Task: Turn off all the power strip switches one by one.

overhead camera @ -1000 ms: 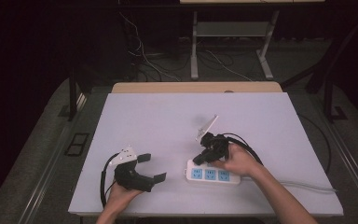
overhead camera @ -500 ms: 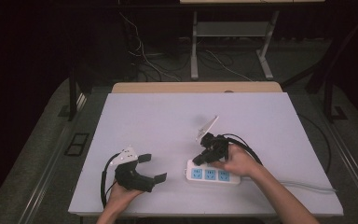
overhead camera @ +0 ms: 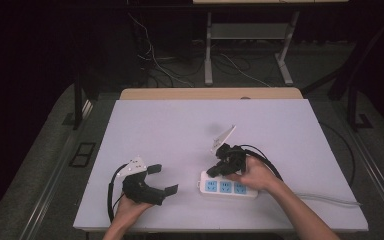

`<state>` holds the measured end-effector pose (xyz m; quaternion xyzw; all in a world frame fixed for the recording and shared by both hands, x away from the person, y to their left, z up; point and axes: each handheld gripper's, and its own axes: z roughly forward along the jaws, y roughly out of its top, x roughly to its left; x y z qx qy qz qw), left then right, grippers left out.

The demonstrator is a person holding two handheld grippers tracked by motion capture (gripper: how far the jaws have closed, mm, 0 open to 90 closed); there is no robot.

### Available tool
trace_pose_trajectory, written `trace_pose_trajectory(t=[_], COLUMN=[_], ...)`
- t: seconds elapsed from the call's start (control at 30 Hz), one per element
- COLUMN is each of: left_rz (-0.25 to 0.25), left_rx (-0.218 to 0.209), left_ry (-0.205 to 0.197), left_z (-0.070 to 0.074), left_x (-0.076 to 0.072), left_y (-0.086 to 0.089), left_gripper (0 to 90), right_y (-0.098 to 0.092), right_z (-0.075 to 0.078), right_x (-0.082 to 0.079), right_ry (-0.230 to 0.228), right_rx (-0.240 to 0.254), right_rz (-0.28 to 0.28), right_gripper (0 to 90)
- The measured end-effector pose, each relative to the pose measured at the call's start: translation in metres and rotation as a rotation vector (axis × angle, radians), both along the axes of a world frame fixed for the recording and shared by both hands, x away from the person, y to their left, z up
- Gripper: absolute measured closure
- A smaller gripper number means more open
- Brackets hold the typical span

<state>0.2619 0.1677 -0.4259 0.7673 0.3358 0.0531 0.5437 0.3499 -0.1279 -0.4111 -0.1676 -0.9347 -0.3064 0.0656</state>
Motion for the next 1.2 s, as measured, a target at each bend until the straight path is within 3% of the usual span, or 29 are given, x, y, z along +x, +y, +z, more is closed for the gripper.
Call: trace_pose_trajectory(t=[0.17,0.2,0.37,0.57,0.8,1.03,1.2], left_rz=[0.001,0.000,0.000,0.000,-0.002,-0.001,-0.003], left_rx=[-0.002,-0.002,-0.002,-0.003,0.001,-0.004,-0.008], left_ry=[0.001,0.000,0.000,0.001,0.001,0.001,0.001], left_z=[0.000,0.000,0.000,0.000,0.000,0.000,0.000], left_x=[0.000,0.000,0.000,0.000,0.000,-0.001,-0.001], left_y=[0.000,0.000,0.000,0.000,-0.001,-0.001,-0.002], left_gripper=[0.0,0.0,0.0,0.0,0.0,0.0,0.0], right_y=[-0.001,-0.003,-0.005,-0.015,-0.030,-0.049,-0.068], right_z=[0.000,0.002,0.003,0.005,0.016,0.026,0.028], right_x=[0.000,0.001,-0.001,-0.004,-0.009,-0.015,-0.019], right_ry=[0.006,0.012,-0.006,-0.002,-0.023,-0.051,-0.062], right_rx=[0.005,0.031,0.009,0.047,0.100,0.145,0.174], right_rz=[-0.003,-0.001,-0.008,-0.028,-0.064,-0.140,-0.212], right_gripper=[90.0,90.0,90.0,90.0,89.3,74.8,59.0])
